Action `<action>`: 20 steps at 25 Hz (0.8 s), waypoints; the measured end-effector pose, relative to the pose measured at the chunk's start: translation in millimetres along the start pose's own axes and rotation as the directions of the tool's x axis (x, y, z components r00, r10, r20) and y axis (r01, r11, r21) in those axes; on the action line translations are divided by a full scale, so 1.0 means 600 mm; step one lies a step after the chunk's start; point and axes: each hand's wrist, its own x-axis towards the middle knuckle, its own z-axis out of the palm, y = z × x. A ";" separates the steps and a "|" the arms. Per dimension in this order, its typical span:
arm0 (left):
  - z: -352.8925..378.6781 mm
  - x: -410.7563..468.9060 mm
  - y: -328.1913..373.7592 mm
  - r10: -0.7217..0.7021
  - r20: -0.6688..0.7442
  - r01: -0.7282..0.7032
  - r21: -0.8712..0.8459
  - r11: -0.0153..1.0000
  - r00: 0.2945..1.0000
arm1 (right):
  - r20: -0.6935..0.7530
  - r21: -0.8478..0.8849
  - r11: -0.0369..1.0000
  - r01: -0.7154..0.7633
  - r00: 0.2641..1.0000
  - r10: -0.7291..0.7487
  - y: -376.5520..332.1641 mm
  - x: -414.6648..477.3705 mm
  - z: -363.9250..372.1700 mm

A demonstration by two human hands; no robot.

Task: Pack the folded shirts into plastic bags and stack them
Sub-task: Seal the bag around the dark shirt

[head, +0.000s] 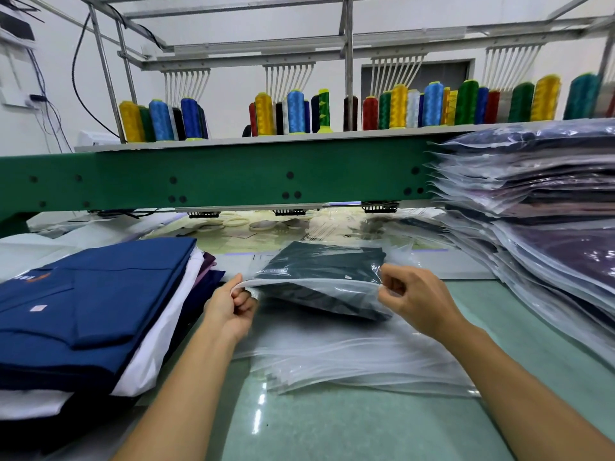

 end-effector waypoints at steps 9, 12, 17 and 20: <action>-0.007 0.008 -0.001 0.029 -0.056 -0.035 -0.113 0.993 0.998 | -0.134 0.098 0.991 -0.091 0.985 0.104 -0.002 -0.002 -0.002; 0.003 0.004 -0.007 0.050 -0.095 -0.069 -0.220 0.973 0.994 | -0.210 0.167 0.979 -0.116 0.966 0.150 -0.011 -0.002 0.001; 0.042 -0.042 -0.044 0.053 0.062 -0.033 -0.285 0.958 0.997 | -0.241 0.261 0.959 -0.110 0.954 0.176 -0.043 -0.002 0.008; 0.079 -0.071 -0.075 -0.017 0.156 0.029 -0.074 0.997 0.988 | -0.244 0.295 0.954 -0.060 0.960 0.136 -0.055 -0.002 0.012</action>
